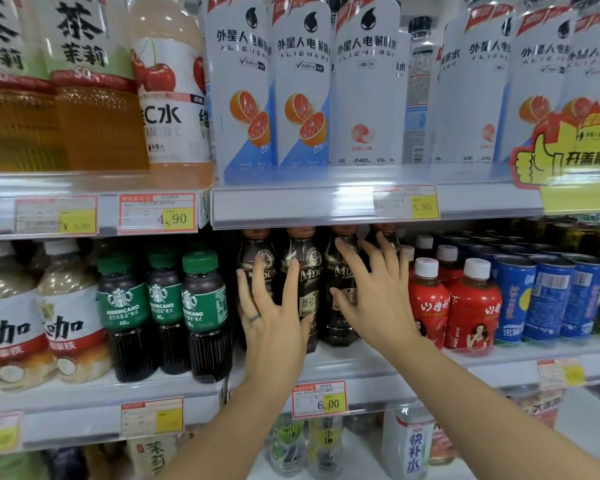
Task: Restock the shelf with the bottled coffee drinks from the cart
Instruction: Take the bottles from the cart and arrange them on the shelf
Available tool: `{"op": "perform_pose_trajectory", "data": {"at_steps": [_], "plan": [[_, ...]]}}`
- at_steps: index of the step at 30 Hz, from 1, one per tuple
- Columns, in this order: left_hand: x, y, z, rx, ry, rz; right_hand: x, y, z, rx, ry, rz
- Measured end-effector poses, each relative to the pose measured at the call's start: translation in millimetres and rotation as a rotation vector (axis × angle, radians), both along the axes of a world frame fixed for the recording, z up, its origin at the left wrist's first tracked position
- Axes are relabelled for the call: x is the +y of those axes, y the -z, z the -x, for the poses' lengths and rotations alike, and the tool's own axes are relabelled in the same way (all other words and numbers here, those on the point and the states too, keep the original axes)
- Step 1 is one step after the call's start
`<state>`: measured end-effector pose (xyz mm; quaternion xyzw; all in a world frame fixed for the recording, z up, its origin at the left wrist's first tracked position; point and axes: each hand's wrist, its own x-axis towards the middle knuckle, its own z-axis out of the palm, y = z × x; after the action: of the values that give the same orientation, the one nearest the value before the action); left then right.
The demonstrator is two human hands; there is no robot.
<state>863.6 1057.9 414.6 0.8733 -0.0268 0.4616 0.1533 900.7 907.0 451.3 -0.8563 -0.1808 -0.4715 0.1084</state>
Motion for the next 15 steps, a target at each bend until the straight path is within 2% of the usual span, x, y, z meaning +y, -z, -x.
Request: {"op": "perform_pose_trajectory", "data": {"at_steps": [4, 7, 9, 11, 13, 15], "plan": [[5.5, 0.1, 3.1, -0.015, 0.014, -0.002, -0.6, 1.9, 5.7, -0.027, -0.011, -0.020], [15.0, 3.1, 10.6, -0.047, 0.124, 0.083, 5.5, 7.3, 22.5, -0.092, -0.188, -0.118], [18.9, 4.9, 15.2, -0.069, 0.201, 0.132, 17.5, 13.7, 34.6, 0.022, -0.349, -0.201], [19.1, 6.8, 19.5, -0.042, 0.279, 0.204, 32.2, 21.8, 41.9, 0.231, -0.418, -0.325], [19.2, 9.4, 22.2, -0.012, 0.317, 0.259, 43.2, 32.5, 40.2, 0.358, -0.397, -0.438], [21.2, 10.5, 23.3, 0.019, 0.317, 0.288, 51.5, 39.9, 37.7, 0.405, -0.362, -0.493]]}}
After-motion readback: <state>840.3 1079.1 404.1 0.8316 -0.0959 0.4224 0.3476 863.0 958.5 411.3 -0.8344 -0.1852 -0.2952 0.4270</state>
